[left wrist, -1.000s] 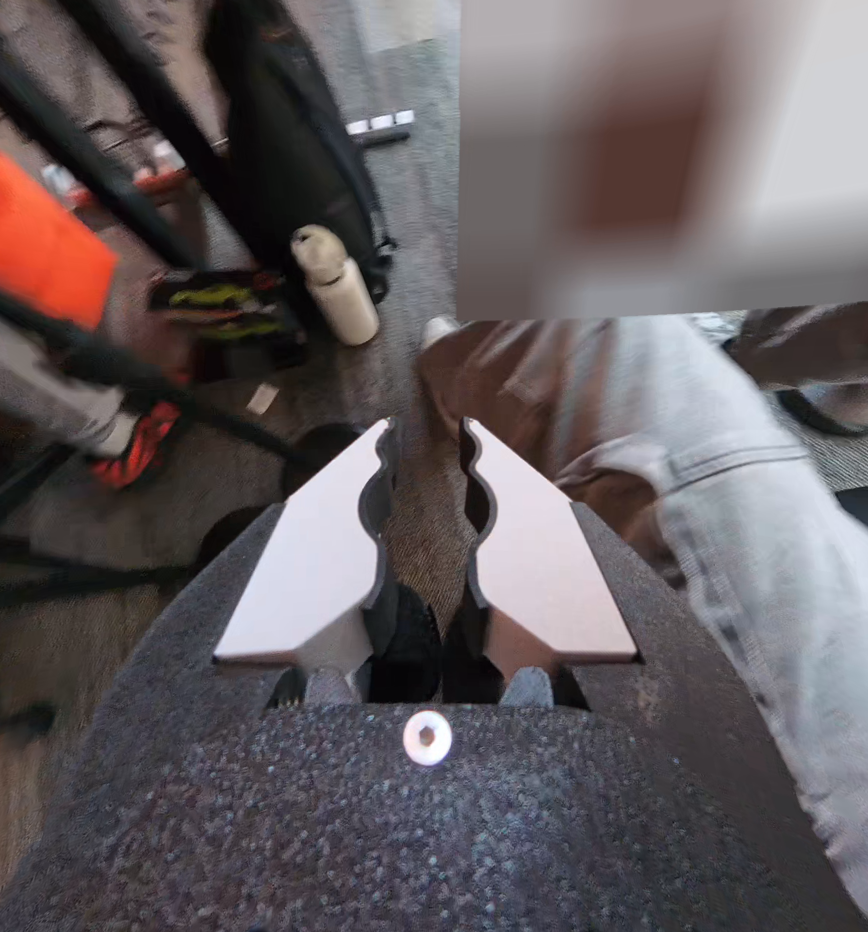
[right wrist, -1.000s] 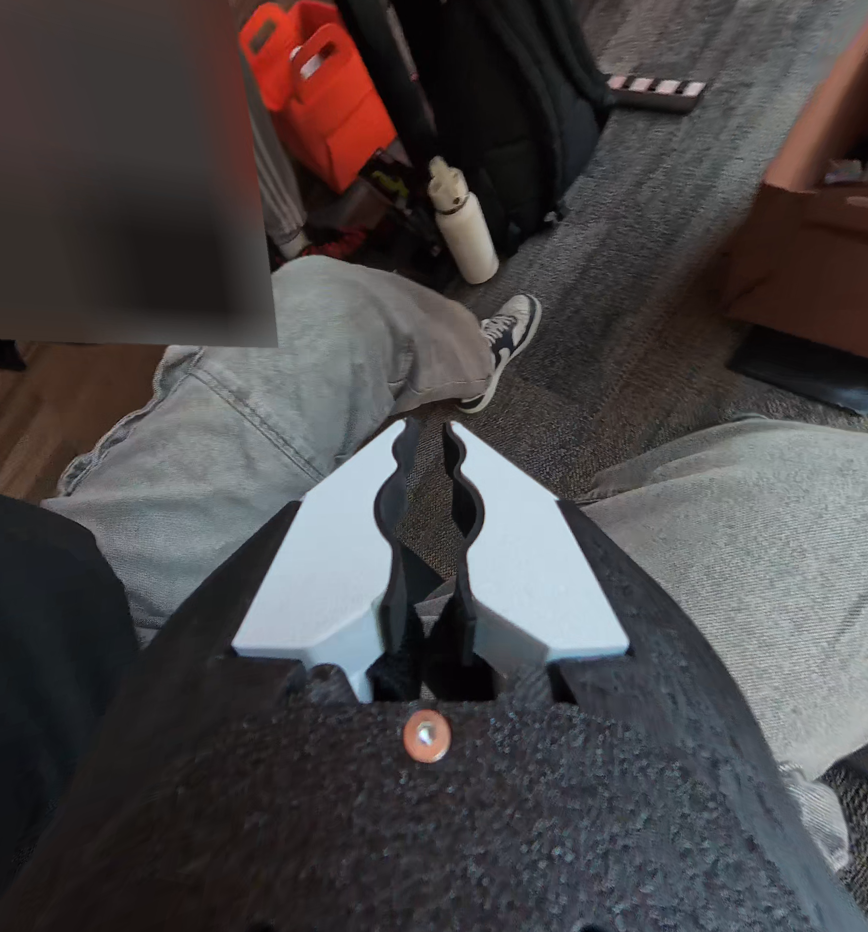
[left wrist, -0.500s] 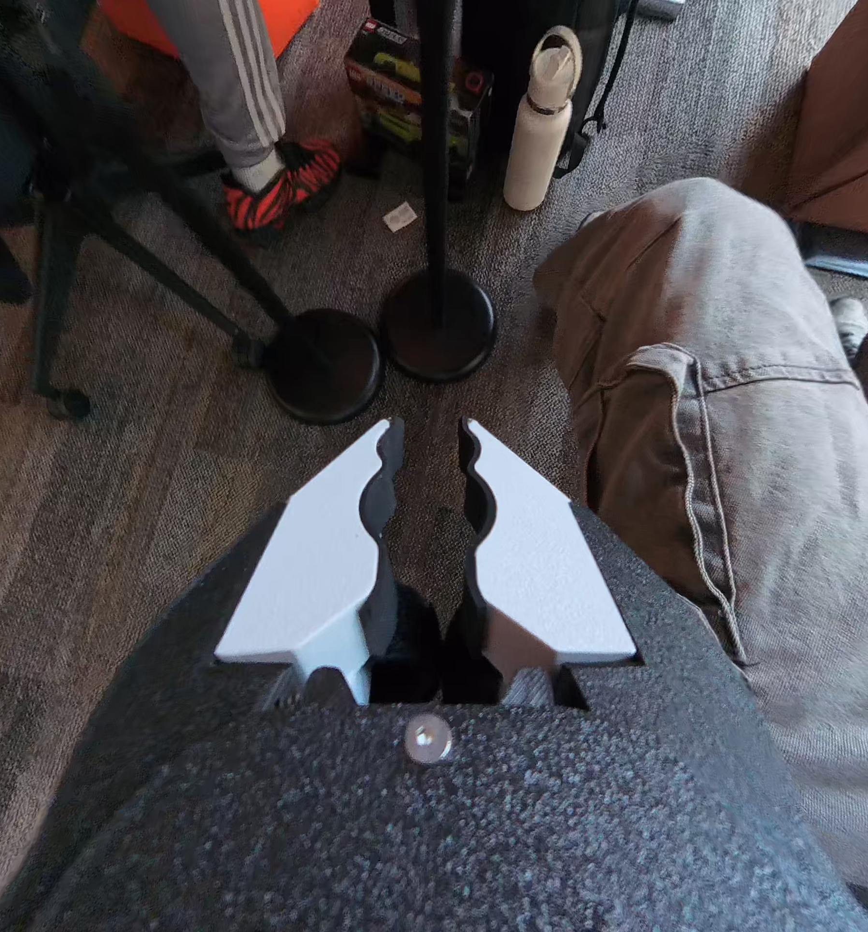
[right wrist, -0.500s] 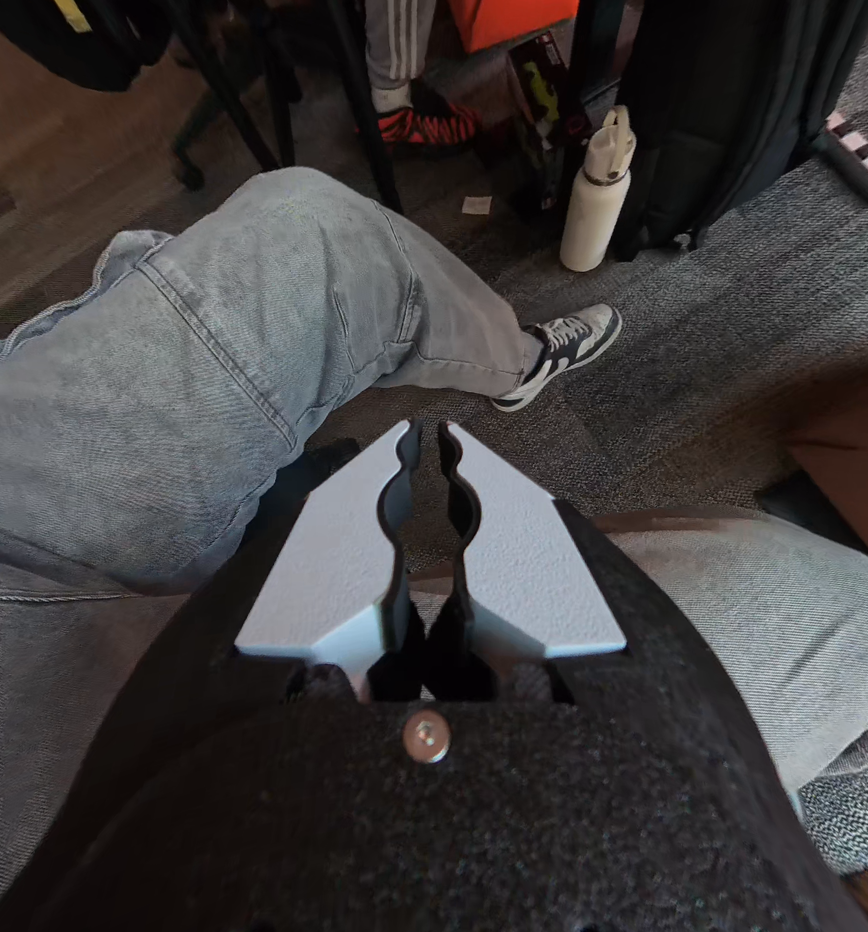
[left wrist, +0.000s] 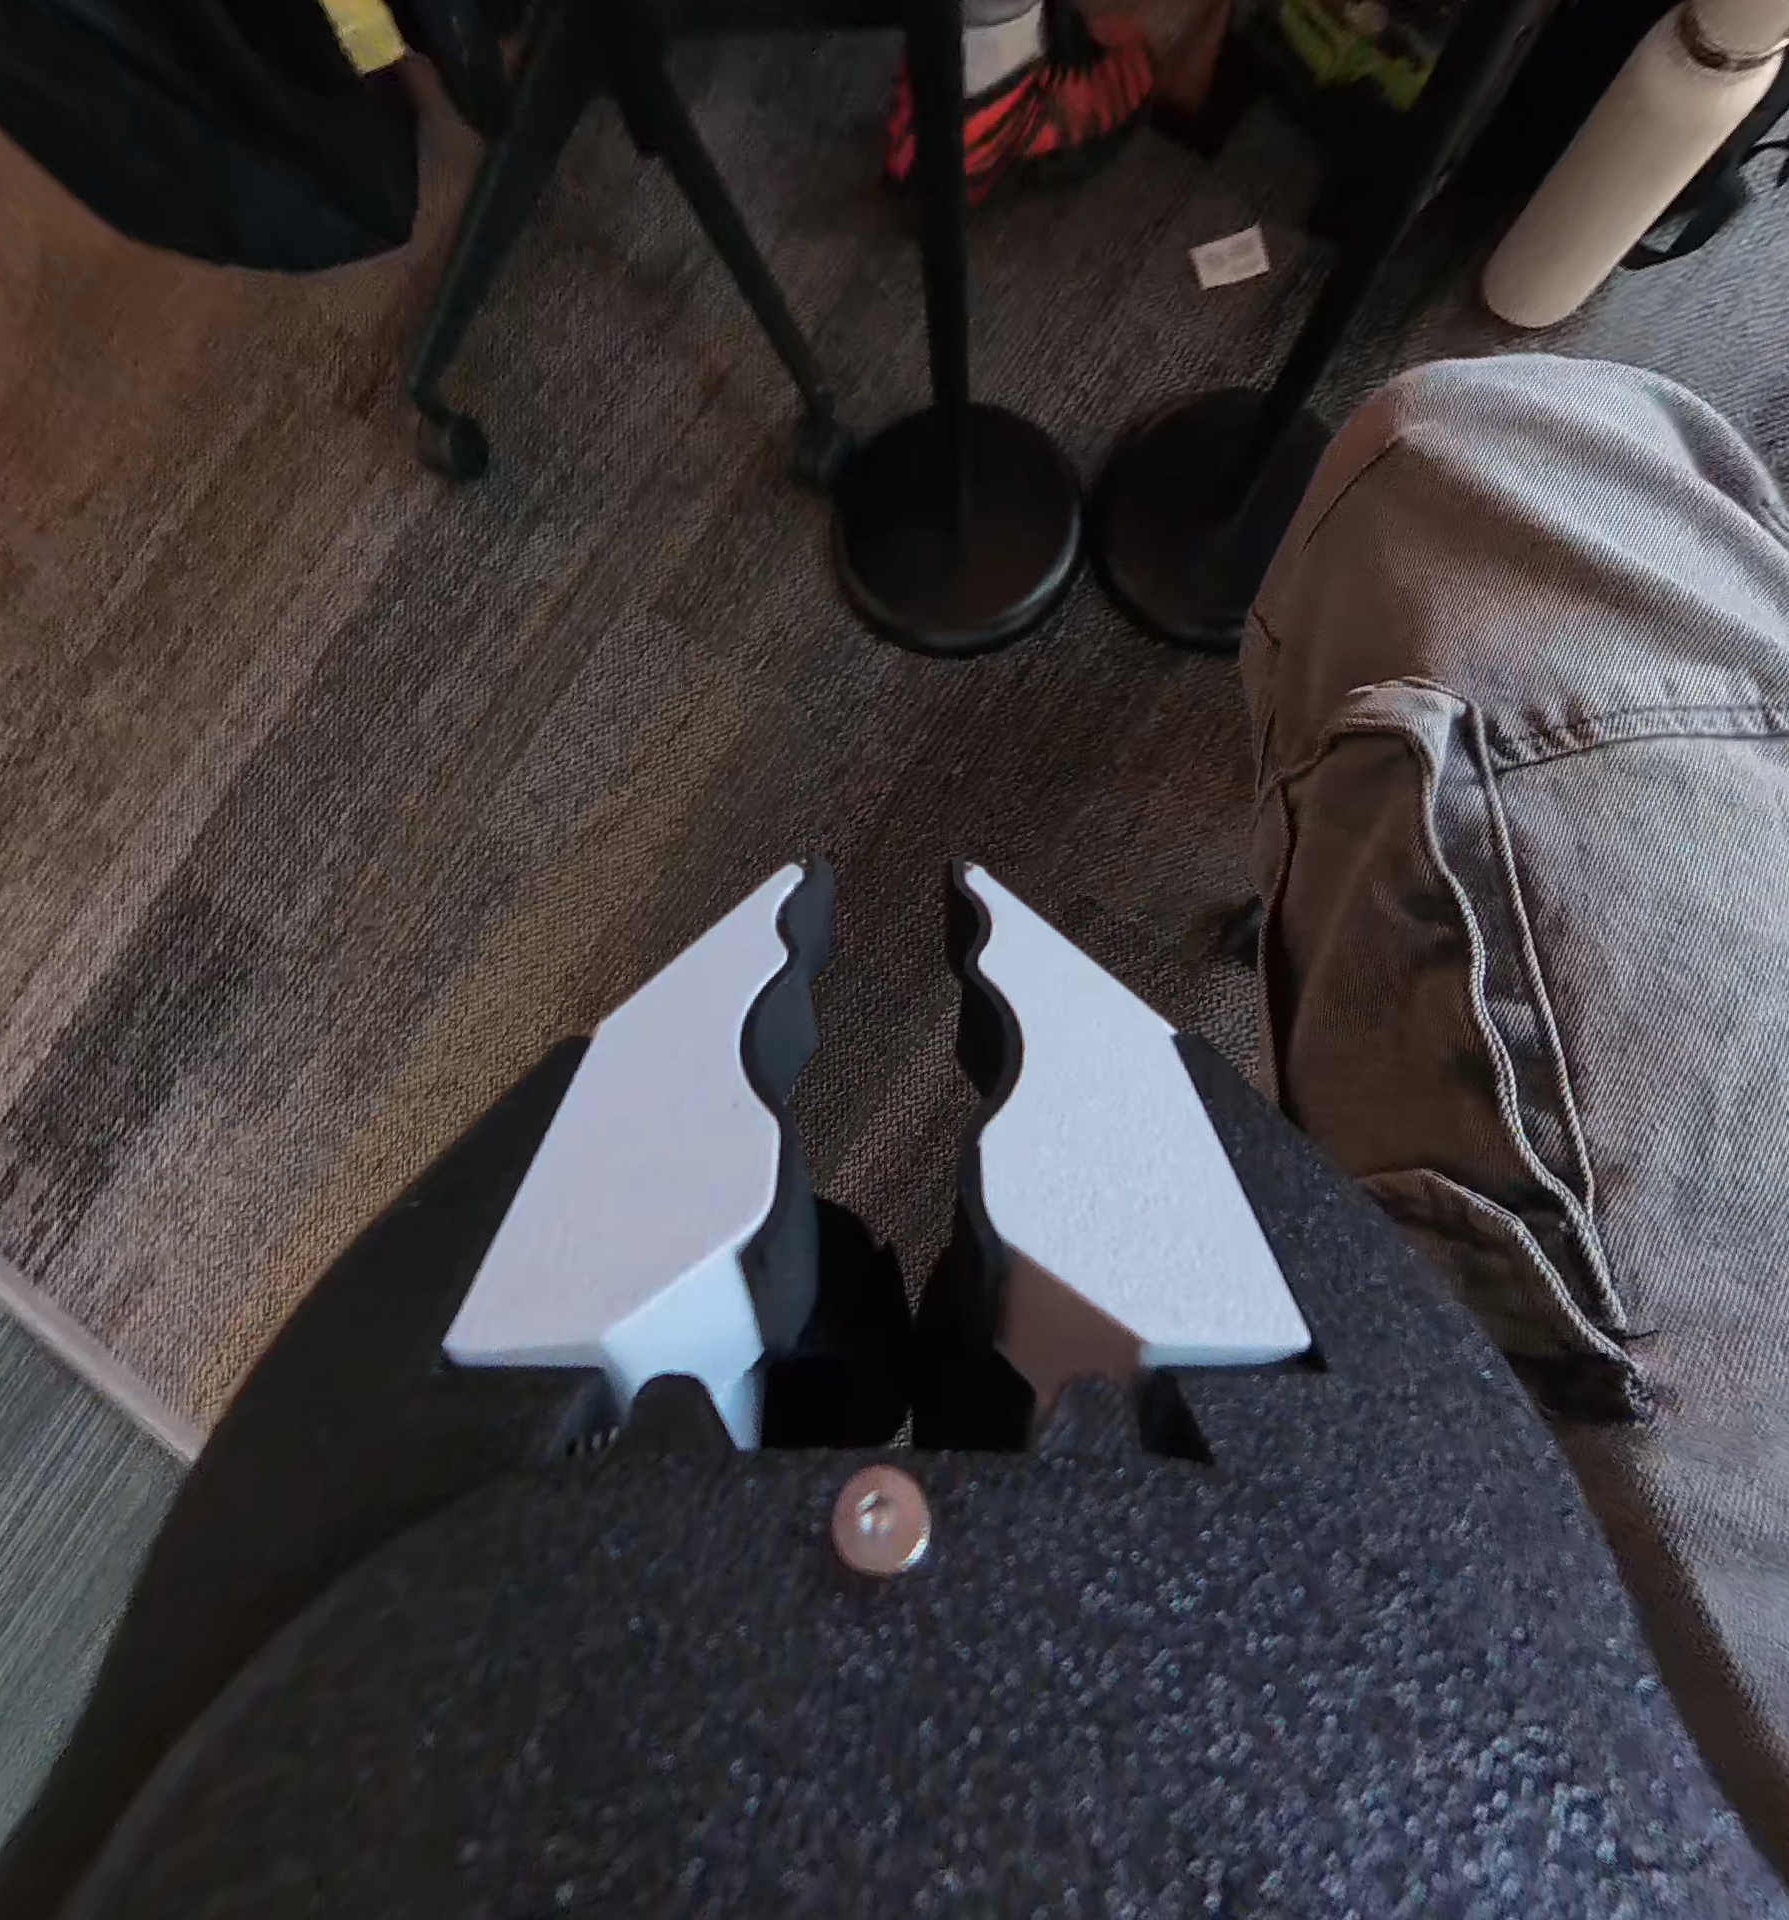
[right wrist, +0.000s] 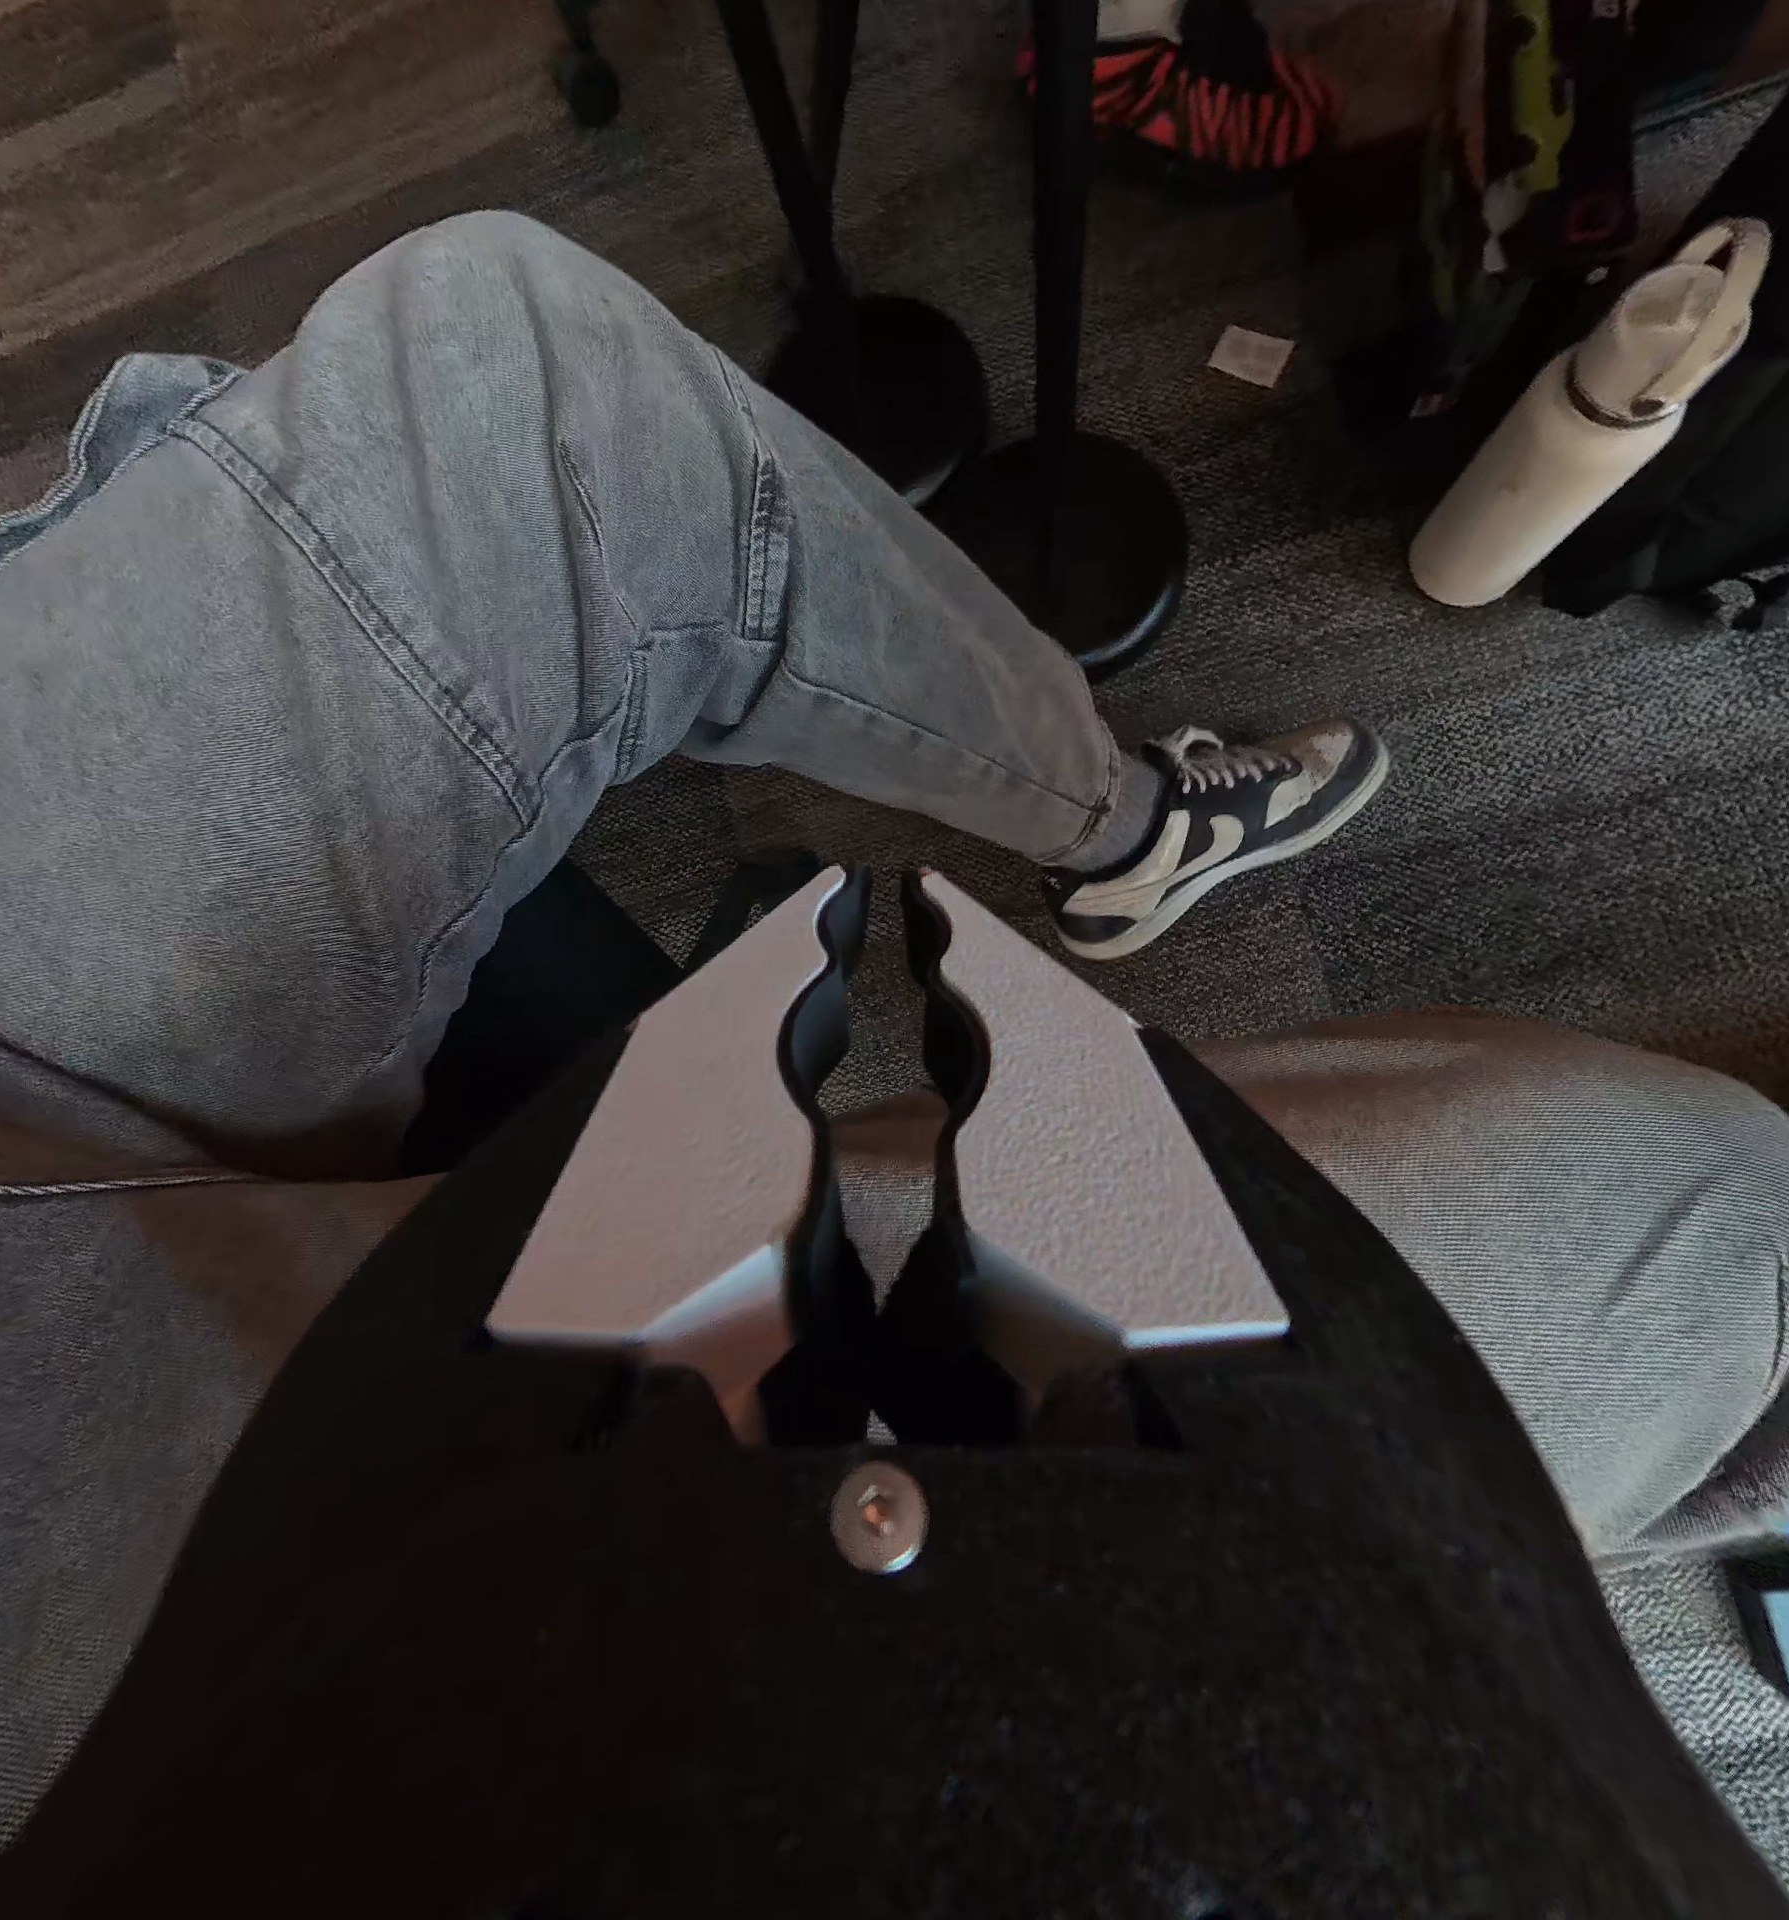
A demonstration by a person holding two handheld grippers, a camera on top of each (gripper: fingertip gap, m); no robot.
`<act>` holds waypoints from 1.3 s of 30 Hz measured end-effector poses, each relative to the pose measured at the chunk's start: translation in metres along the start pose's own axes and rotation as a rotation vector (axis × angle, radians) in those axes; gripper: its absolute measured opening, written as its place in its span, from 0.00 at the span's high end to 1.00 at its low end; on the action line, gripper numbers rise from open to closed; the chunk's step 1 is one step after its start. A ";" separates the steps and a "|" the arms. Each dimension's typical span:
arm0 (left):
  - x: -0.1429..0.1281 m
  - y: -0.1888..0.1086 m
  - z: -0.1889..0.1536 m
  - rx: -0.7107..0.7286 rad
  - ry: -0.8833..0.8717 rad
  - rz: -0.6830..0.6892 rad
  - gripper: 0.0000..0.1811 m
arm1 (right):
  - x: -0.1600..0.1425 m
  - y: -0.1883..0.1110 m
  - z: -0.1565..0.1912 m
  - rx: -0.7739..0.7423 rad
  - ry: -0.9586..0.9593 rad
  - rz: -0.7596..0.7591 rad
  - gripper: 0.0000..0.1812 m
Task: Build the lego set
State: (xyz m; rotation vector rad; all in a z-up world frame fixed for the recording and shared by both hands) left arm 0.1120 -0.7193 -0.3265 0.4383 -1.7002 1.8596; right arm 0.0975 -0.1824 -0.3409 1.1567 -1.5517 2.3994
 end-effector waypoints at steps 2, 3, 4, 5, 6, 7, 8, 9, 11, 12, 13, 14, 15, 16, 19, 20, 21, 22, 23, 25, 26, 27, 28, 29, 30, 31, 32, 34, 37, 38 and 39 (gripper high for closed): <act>-0.009 -0.007 0.010 0.029 -0.023 -0.004 0.89 | 0.006 0.009 0.003 0.011 -0.031 0.013 0.97; -0.014 -0.010 0.017 0.054 -0.036 -0.001 0.89 | 0.009 0.013 0.003 0.017 -0.041 0.018 0.97; -0.020 -0.014 0.026 0.083 -0.046 0.007 0.89 | 0.011 0.017 0.004 0.028 -0.043 0.020 0.97; -0.027 -0.017 0.036 0.121 -0.057 0.019 0.89 | 0.012 0.021 0.004 0.042 -0.041 0.024 0.97; -0.035 -0.021 0.047 0.160 -0.080 0.032 0.89 | 0.014 0.026 0.005 0.055 -0.038 0.027 0.97; -0.044 -0.025 0.057 0.180 -0.114 0.041 0.89 | 0.015 0.031 0.005 0.067 -0.039 0.030 0.97; -0.054 -0.028 0.066 0.176 -0.151 0.044 0.89 | 0.016 0.037 0.005 0.078 -0.042 0.036 0.97; -0.068 -0.031 0.075 0.167 -0.181 0.048 0.89 | 0.017 0.042 0.005 0.086 -0.047 0.044 0.97; -0.103 -0.030 0.094 0.186 -0.198 0.059 0.88 | 0.019 0.053 0.006 0.106 -0.052 0.050 0.97; -0.126 -0.026 0.103 0.199 -0.190 0.079 0.88 | 0.020 0.058 0.007 0.114 -0.047 0.050 0.96; -0.153 -0.020 0.110 0.197 -0.192 0.114 0.88 | 0.022 0.062 0.010 0.127 -0.039 0.045 0.96; -0.182 -0.012 0.116 0.186 -0.214 0.154 0.88 | 0.023 0.066 0.012 0.139 -0.036 0.040 0.96; -0.211 -0.007 0.121 0.178 -0.256 0.184 0.88 | 0.024 0.070 0.014 0.139 -0.042 0.039 0.96; -0.242 -0.003 0.125 0.164 -0.319 0.201 0.88 | 0.024 0.075 0.016 0.130 -0.049 0.049 0.96; -0.328 -0.007 0.133 0.125 -0.545 0.219 0.88 | 0.034 0.091 0.031 0.117 -0.073 0.096 0.96; -0.354 -0.015 0.136 0.138 -0.606 0.217 0.88 | 0.042 0.097 0.042 0.129 -0.091 0.090 0.96; -0.379 -0.023 0.137 0.160 -0.661 0.220 0.88 | 0.053 0.103 0.056 0.155 -0.111 0.090 0.96; -0.404 -0.033 0.137 0.180 -0.714 0.223 0.88 | 0.064 0.109 0.072 0.182 -0.139 0.101 0.96; -0.428 -0.045 0.133 0.195 -0.758 0.223 0.88 | 0.075 0.117 0.089 0.202 -0.180 0.117 0.96; -0.474 -0.070 0.122 0.238 -0.821 0.229 0.88 | 0.095 0.131 0.131 0.250 -0.299 0.152 0.96; -0.497 -0.082 0.115 0.261 -0.842 0.241 0.88 | 0.103 0.139 0.152 0.275 -0.367 0.173 0.96; -0.521 -0.094 0.105 0.285 -0.864 0.259 0.88 | 0.109 0.146 0.174 0.299 -0.435 0.199 0.96; -0.545 -0.106 0.094 0.310 -0.889 0.281 0.88 | 0.113 0.153 0.195 0.323 -0.497 0.227 0.96; -0.569 -0.118 0.081 0.332 -0.918 0.300 0.88 | 0.116 0.159 0.215 0.345 -0.553 0.252 0.96; -0.590 -0.130 0.067 0.351 -0.949 0.314 0.88 | 0.118 0.164 0.234 0.367 -0.599 0.271 0.96; -0.610 -0.141 0.053 0.370 -0.983 0.327 0.88 | 0.118 0.168 0.253 0.396 -0.638 0.289 0.96; -0.628 -0.153 0.038 0.389 -1.018 0.339 0.88 | 0.118 0.171 0.270 0.431 -0.674 0.303 0.96; -0.656 -0.178 0.007 0.436 -1.087 0.354 0.88 | 0.114 0.177 0.300 0.489 -0.749 0.323 0.96; -0.683 -0.207 -0.036 0.495 -1.200 0.329 0.88 | 0.108 0.185 0.334 0.557 -0.826 0.359 0.96; -0.688 -0.214 -0.050 0.507 -1.237 0.314 0.88 | 0.106 0.187 0.345 0.582 -0.845 0.369 0.96; -0.693 -0.219 -0.066 0.514 -1.271 0.301 0.87 | 0.104 0.189 0.354 0.602 -0.867 0.376 0.96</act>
Point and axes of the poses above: each gripper's, where its closed fingertips meet, y out along the fingers, x out of its top, z = x × y across the jaws, the point moved 10 cm from there along -y, back along the fingers, and after that the axes turned 3 degrees about x, right-handed, at the moved point
